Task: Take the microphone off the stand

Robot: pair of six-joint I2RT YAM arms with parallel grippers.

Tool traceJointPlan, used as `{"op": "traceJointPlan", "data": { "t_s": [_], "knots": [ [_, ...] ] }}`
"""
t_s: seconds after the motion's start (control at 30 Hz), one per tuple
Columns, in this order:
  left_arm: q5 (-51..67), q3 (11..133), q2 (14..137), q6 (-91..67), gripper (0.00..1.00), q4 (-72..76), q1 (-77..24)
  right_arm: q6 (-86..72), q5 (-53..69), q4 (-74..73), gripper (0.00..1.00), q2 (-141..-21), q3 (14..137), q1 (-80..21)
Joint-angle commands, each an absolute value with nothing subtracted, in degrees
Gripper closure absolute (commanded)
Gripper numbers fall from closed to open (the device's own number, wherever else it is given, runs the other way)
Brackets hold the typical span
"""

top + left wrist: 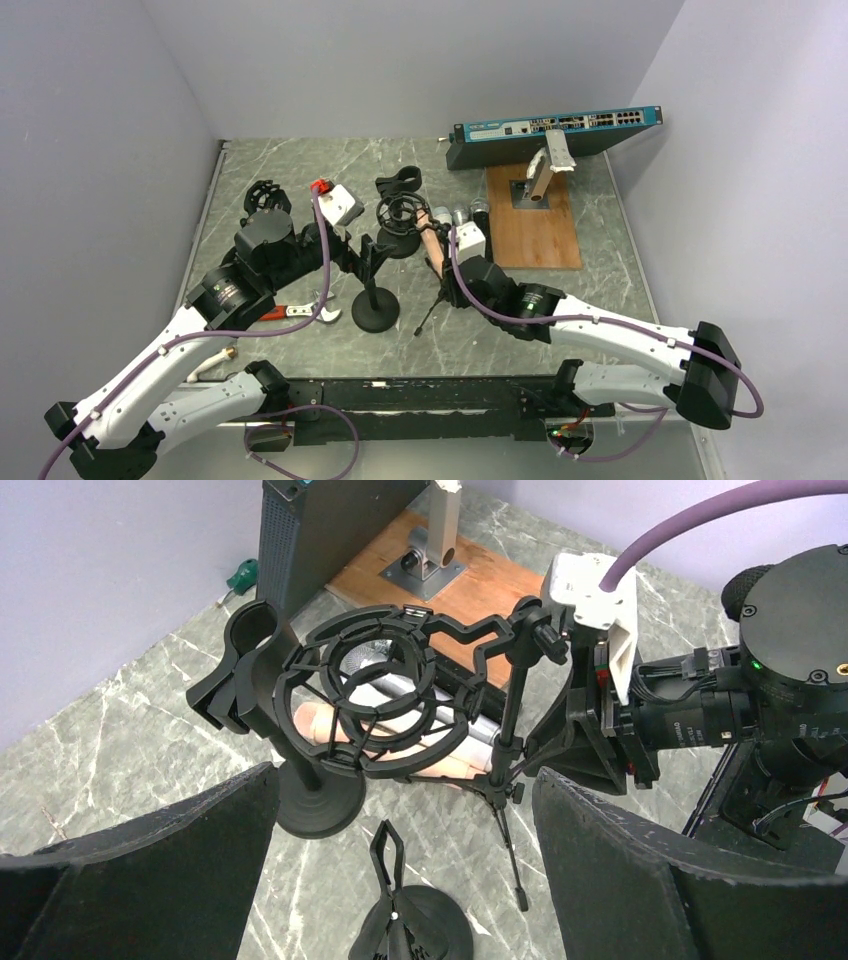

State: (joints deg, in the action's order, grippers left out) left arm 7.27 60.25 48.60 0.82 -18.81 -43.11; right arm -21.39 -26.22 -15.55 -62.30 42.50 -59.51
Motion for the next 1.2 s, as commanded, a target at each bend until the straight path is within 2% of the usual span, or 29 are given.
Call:
{"op": "traceJointPlan", "data": {
  "t_s": [0.0, 0.03, 0.13, 0.23, 0.53, 0.77, 0.9, 1.17],
  "knots": [
    [7.66, 62.45, 48.28, 0.37, 0.01, -18.05, -43.36, -20.83, -28.93, -14.25, 0.55, -58.19, 42.85, -59.55],
    [7.58, 62.40, 48.16, 0.43, 0.01, -18.02, -43.39, -21.13, -27.57, -13.49, 0.47, -56.61, 42.07, -59.39],
    [7.68, 62.29, 47.77, 0.37, 0.01, -17.77, -43.35, -21.85, -21.46, -12.26, 0.33, -52.19, 40.45, -57.89],
    [7.96, 62.23, 47.51, 0.43, 0.01, -17.66, -43.37, -23.10, -14.68, -13.00, 0.24, -48.54, 40.19, -54.57],
    [6.89, 61.50, 45.94, 0.39, 0.01, -16.70, -43.46, -28.99, 3.95, -13.28, 0.20, -40.34, 44.47, -42.35],
    [6.34, 61.47, 45.89, 0.41, 0.01, -16.79, -43.45, -28.93, 3.21, -17.61, 0.18, -45.23, 49.61, -42.01],
    [6.31, 61.55, 45.84, 0.44, 0.01, -16.85, -43.42, -24.01, 7.87, -17.18, 0.16, -47.31, 48.66, -42.37],
    [6.79, 61.68, 46.41, 0.42, 0.01, -17.03, -43.48, -15.23, 1.85, -12.04, 0.15, -48.32, 42.25, -45.43]
  ]
}}
